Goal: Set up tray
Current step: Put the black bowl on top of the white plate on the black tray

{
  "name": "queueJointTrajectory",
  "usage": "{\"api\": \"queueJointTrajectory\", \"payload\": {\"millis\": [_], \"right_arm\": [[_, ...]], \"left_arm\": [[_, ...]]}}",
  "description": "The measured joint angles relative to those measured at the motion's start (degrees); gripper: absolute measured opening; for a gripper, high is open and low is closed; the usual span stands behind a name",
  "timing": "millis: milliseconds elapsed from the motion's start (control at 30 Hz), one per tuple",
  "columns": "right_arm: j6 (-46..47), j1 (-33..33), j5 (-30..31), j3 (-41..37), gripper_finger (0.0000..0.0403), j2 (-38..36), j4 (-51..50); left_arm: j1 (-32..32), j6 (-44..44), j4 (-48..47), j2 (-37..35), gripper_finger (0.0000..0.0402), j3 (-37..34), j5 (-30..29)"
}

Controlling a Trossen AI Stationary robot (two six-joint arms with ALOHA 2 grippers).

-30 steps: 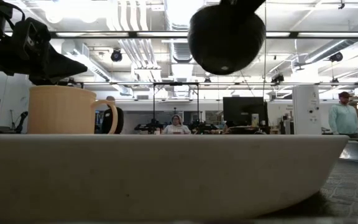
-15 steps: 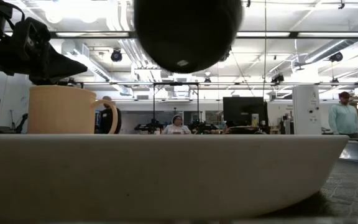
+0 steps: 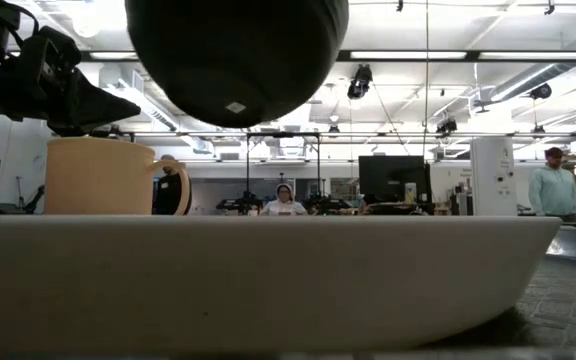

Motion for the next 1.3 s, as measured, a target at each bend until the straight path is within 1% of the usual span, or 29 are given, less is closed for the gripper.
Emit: {"api": "queueJointTrajectory", "payload": {"millis": [300,433,533,600,700,833,900,967,1167,1300], "right_arm": [[-1.56,1.95,0.86,-3.96,0.0008,0.13,0.39],[-1.14,3.15,0.59,-6.23,0.0008,0.11,2.85],[-1.8,4.1,0.69,-8.38,0.0008,0.09,6.68],[-0.59,4.21,1.07,-10.19,0.0008,0.09,8.8],[1.39,4.18,1.08,-12.07,0.0008,0.13,9.61],[0.49,4.08,1.7,-14.26,0.0008,0.09,11.7],[-0.38,4.16,1.64,-14.97,0.0008,0.13,13.26],[-1.59,4.2,0.2,-15.48,0.0008,0.08,15.59],[-2.47,4.26,1.08,-15.88,0.0008,0.09,15.41],[-4.45,4.26,0.22,-16.59,0.0008,0.09,16.84]], "left_arm": [[0.0,-0.2,-0.01,0.02,0.0,0.0,0.09],[0.0,-0.21,0.0,0.01,0.0,0.0,0.07],[0.0,-0.22,0.01,0.02,0.0,0.0,0.07],[0.0,-0.22,0.01,0.02,0.0,0.0,0.07],[0.0,-0.22,0.01,0.02,0.0,0.0,0.04],[0.0,-0.22,0.01,0.02,0.0,0.0,0.04],[0.0,-0.22,0.01,0.02,0.0,0.0,0.04],[0.0,-0.24,0.01,0.02,0.0,0.0,0.02],[0.0,-0.24,0.01,0.02,0.0,0.0,0.02],[0.0,-0.26,0.01,0.02,0.0,0.0,0.02]]}}
